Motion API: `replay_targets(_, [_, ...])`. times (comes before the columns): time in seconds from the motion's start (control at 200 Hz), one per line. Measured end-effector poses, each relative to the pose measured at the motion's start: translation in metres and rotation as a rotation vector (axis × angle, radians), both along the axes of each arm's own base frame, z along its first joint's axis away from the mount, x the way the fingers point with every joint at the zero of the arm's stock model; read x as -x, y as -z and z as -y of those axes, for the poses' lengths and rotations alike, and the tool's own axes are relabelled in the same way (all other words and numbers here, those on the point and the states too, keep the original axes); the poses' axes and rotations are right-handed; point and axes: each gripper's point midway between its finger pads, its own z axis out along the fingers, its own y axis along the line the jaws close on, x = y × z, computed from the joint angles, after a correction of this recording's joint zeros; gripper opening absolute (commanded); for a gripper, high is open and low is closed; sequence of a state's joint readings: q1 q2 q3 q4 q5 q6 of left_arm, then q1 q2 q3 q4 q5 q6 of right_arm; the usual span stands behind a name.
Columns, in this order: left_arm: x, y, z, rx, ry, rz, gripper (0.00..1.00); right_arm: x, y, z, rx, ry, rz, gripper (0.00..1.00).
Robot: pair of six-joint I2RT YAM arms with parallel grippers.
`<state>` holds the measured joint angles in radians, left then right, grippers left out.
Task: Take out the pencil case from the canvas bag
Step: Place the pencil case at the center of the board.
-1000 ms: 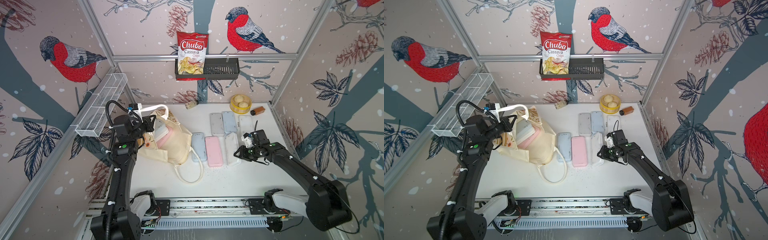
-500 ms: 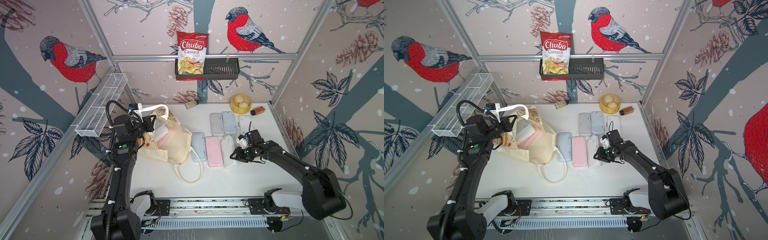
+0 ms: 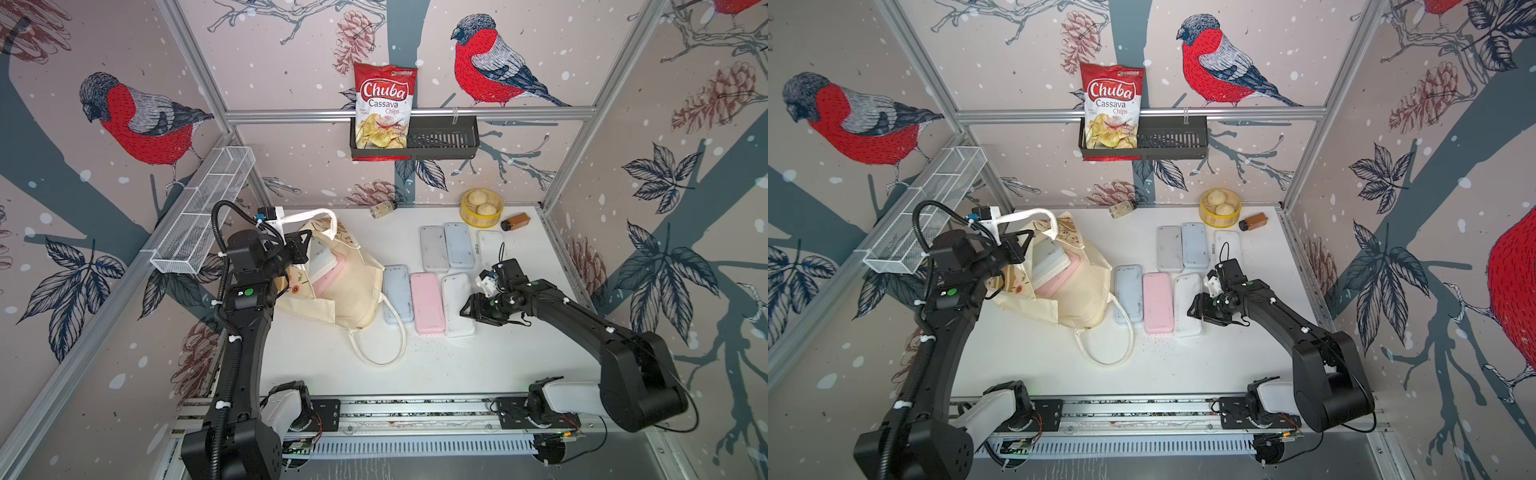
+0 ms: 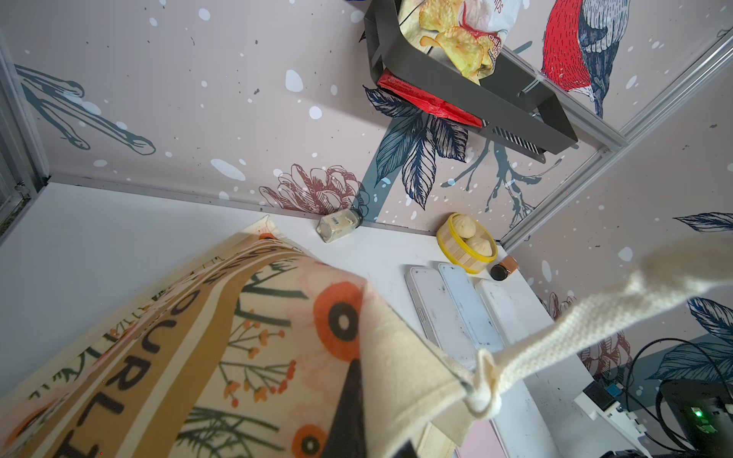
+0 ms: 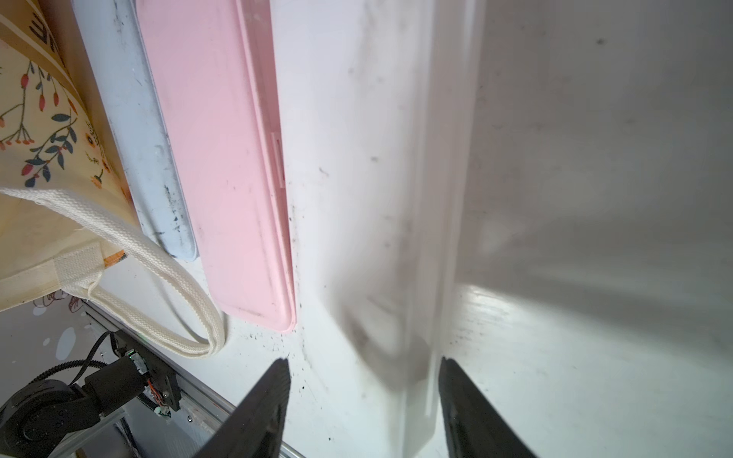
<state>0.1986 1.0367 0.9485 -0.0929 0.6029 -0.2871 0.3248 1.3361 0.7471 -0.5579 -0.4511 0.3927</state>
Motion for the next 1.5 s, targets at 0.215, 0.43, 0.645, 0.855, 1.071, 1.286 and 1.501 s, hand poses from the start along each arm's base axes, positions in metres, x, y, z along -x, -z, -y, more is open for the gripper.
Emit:
replay_targets(0.215, [0.000,0.000,0.000,0.000,0.000,0.000,0.00,-0.005,-0.001,0.004,0.005,0.016,0.008,0.64])
replay_targets(0.43, [0.000,0.000,0.000,-0.003,0.001,0.001,0.00,-0.007,-0.002,0.005,0.008,0.020,0.017,0.64])
replay_targets(0.645, [0.000,0.000,0.000,-0.005,0.002,0.002,0.00,-0.013,-0.016,0.001,0.026,0.011,0.078,0.61])
replay_targets(0.855, [-0.002,0.006,0.005,0.025,0.030,-0.018,0.00,-0.010,-0.083,-0.055,-0.005,-0.108,0.334,0.54])
replay_targets(1.071, [0.004,-0.002,0.008,0.028,0.044,0.004,0.00,0.042,-0.150,-0.152,-0.146,-0.289,0.615,0.48])
replay_targets(1.286, [0.011,-0.009,0.014,0.042,0.079,0.019,0.00,0.086,-0.193,-0.237,-0.318,-0.380,0.831,0.55])
replay_targets(1.501, [0.018,-0.015,0.030,0.113,0.172,0.022,0.00,0.068,-0.196,-0.318,-0.365,-0.343,0.864,0.57])
